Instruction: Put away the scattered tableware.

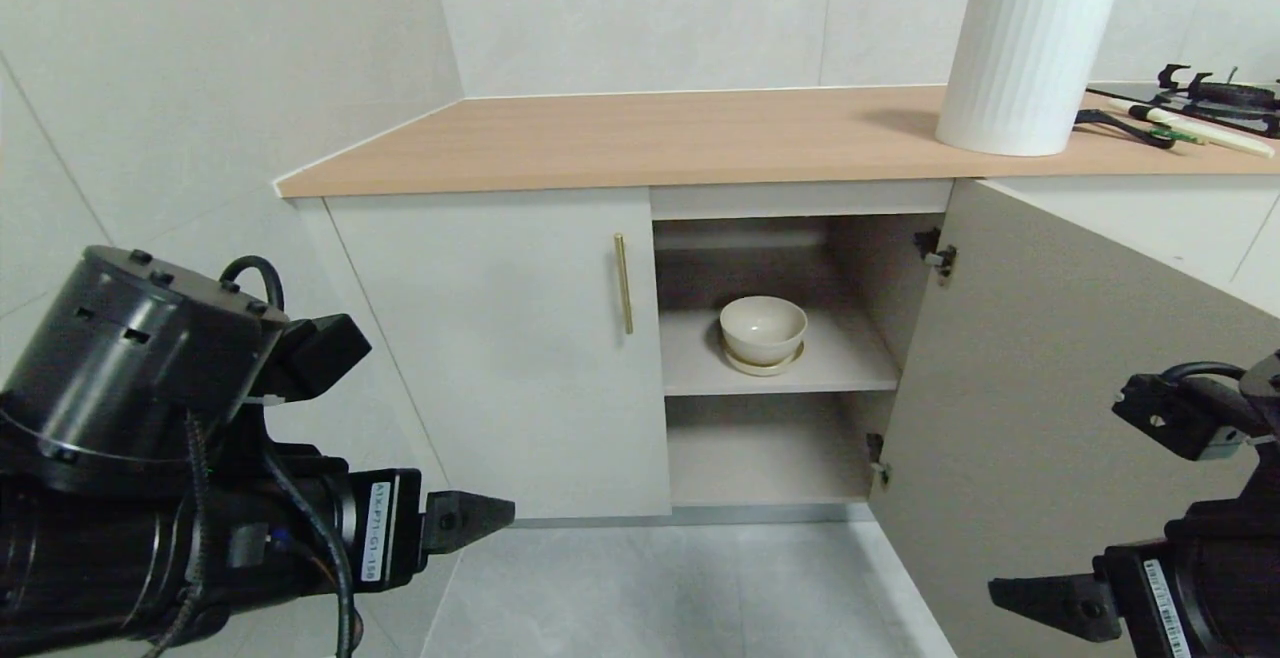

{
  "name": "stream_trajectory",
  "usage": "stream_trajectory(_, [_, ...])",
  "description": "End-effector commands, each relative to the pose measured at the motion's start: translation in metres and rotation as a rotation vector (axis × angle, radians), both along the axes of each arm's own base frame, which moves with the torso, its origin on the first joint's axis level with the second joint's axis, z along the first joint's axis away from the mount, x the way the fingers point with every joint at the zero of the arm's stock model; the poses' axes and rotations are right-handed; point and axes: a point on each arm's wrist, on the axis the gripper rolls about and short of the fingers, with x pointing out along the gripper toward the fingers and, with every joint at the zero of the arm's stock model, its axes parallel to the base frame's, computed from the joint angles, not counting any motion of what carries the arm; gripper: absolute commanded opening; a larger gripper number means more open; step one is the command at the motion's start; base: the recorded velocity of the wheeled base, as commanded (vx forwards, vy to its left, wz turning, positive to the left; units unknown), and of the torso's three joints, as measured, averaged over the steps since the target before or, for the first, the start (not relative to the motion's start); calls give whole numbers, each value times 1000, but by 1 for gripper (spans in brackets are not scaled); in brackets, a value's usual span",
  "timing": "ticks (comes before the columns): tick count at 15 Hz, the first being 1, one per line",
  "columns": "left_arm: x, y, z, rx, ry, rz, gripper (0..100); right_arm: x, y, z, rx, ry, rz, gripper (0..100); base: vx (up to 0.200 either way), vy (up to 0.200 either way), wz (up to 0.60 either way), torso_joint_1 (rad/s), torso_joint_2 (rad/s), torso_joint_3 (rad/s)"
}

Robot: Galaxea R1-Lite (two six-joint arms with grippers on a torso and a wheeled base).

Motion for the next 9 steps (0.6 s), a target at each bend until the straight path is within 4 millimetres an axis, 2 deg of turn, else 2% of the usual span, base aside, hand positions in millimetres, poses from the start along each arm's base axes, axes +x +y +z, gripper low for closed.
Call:
stream_trajectory(1, [0, 0, 0, 2, 2, 2, 100, -7, -5, 6, 1, -17, 29, 100, 0, -200, 0, 2, -2, 2])
stream_trajectory(2, [1, 0, -1, 3, 3, 2, 100, -20, -14, 9, -20, 12, 95, 100, 0, -200, 0, 2, 2, -2])
stream_trajectory(3, [1, 0, -1, 3, 3, 2, 100, -23, -16, 9, -27, 18, 109, 100, 0, -200, 0, 2, -2, 2])
stream_trajectory(4, [1, 0, -1, 3, 4, 2, 100, -38, -28, 14, -77, 26, 163, 100, 0, -200, 0, 2, -2, -2])
stream_trajectory(7, [1, 0, -1, 3, 4, 2, 100, -54, -41, 22, -125, 34, 190, 100, 0, -200, 0, 4, 4, 4])
stream_trajectory(9, [1, 0, -1, 3, 3, 2, 100, -54, -45, 24, -152, 18, 148, 100, 0, 0, 0, 0, 0, 0])
